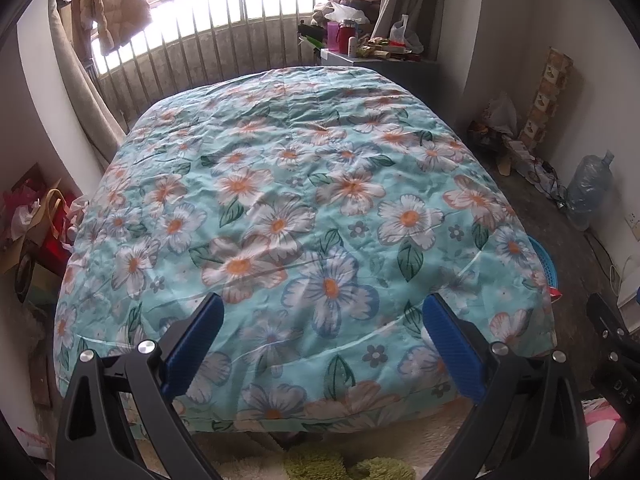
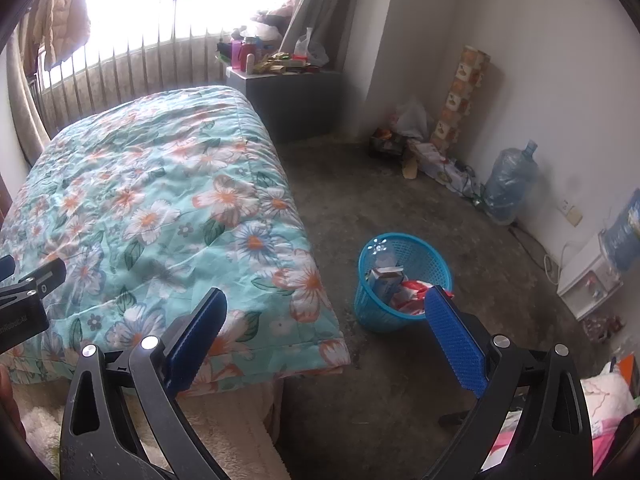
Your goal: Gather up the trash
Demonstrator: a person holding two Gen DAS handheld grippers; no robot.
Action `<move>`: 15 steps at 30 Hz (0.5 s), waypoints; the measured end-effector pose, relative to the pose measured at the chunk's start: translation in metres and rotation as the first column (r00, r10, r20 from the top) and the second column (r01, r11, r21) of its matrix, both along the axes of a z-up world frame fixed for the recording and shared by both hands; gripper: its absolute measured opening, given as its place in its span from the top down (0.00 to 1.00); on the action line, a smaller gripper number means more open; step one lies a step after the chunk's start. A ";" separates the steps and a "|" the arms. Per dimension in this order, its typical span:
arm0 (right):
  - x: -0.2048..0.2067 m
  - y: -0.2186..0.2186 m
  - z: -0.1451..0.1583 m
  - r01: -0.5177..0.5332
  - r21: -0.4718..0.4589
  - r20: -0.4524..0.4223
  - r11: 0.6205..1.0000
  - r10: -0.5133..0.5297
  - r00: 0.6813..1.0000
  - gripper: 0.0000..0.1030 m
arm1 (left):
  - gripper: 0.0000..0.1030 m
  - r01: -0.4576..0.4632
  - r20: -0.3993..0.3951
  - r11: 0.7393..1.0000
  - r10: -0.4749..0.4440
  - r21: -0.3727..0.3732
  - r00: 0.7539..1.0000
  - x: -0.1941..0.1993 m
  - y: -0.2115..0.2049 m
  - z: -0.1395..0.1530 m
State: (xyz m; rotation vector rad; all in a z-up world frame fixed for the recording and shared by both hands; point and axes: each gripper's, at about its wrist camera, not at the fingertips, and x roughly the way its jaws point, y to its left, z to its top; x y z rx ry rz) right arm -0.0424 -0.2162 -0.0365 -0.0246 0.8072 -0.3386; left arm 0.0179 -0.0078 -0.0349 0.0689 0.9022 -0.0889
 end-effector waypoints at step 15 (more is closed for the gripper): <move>-0.002 0.001 -0.001 0.003 0.001 0.002 1.000 -0.003 1.000 0.08 | 0.05 -0.001 -0.002 1.000 0.001 0.000 1.000 0.000 0.002 -0.001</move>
